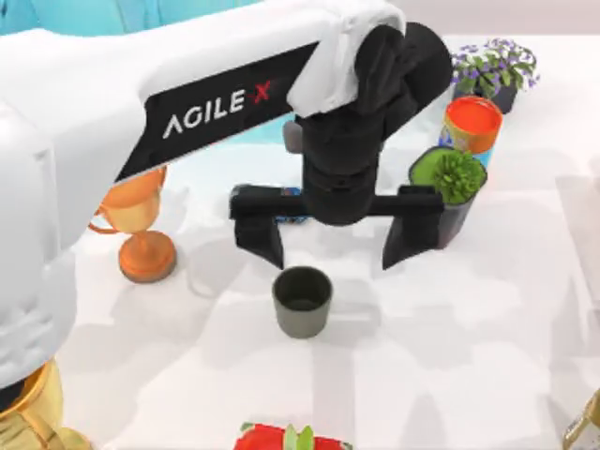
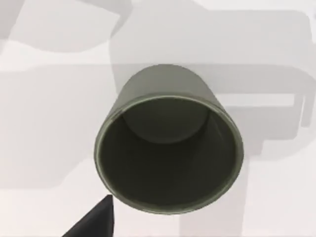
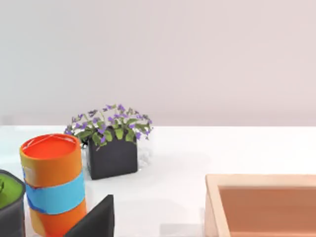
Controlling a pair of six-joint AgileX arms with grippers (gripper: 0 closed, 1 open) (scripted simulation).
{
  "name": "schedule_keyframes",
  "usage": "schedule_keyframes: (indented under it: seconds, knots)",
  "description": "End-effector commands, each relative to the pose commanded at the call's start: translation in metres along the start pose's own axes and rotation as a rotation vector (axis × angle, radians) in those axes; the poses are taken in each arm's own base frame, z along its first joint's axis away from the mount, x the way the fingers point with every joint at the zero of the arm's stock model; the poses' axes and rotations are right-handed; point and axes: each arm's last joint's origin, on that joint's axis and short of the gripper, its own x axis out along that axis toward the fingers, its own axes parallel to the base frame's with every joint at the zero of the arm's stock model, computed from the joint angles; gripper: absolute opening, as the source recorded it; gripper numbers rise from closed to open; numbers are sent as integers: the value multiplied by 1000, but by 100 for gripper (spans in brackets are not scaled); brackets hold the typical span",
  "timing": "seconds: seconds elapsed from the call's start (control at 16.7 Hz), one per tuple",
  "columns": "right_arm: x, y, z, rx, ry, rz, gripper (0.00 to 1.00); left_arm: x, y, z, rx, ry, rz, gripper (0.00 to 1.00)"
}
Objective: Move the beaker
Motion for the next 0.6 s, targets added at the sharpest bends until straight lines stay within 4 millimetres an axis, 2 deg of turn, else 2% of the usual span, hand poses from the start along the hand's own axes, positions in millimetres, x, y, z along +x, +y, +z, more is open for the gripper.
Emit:
schedule_keyframes:
  seconds: [0.3, 0.42, 0.6]
  knots:
    - [0, 0, 0, 0, 0, 0, 100, 59, 0, -1, 0, -6, -6, 100]
    - [0, 0, 0, 0, 0, 0, 100, 67, 1, -3, 0, -3, -2, 100]
    - [0, 0, 0, 0, 0, 0, 100, 68, 1, -3, 0, -2, -2, 100]
